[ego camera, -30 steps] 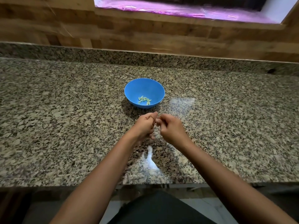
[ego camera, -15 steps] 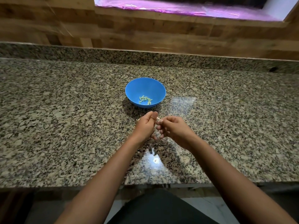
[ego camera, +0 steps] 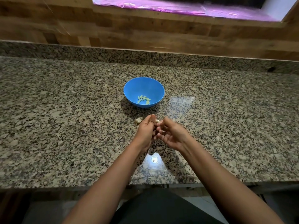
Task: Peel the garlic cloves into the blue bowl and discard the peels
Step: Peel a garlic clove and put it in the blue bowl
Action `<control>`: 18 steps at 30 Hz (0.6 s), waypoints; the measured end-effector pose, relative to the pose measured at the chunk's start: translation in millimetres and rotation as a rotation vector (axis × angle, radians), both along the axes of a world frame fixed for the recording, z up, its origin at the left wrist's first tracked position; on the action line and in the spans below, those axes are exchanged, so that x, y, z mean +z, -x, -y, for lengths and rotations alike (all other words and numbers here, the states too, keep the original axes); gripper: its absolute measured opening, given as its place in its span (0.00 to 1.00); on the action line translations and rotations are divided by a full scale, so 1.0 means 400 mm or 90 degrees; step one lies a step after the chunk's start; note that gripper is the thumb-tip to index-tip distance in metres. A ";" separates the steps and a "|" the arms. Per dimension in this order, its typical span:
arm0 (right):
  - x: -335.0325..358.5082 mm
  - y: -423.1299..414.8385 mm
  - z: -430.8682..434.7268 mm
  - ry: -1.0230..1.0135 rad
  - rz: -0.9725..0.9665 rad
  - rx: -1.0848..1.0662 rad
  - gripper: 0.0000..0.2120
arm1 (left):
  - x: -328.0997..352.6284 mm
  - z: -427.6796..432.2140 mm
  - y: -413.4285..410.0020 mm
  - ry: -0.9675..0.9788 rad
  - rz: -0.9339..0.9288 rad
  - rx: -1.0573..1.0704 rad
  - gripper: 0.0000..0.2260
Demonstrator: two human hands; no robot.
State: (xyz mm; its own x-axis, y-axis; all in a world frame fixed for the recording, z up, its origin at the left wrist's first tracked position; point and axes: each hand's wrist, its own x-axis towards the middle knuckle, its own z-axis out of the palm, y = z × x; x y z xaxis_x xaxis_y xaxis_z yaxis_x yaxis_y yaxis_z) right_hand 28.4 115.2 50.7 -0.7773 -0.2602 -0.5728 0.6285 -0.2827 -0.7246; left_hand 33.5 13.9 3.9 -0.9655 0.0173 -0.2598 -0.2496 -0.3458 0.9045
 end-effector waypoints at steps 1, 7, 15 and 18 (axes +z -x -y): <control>-0.004 0.001 -0.002 -0.034 -0.032 0.017 0.08 | -0.004 0.001 -0.001 0.019 -0.010 0.000 0.12; -0.043 0.002 -0.003 -0.501 -0.401 0.078 0.09 | -0.018 0.002 0.009 0.165 -0.022 0.018 0.10; -0.044 0.014 -0.047 -0.276 -0.095 0.163 0.11 | -0.031 0.047 0.004 0.121 -0.022 -0.003 0.13; -0.068 0.017 -0.057 -0.564 -0.252 0.266 0.11 | -0.034 0.052 -0.002 0.135 -0.025 -0.033 0.12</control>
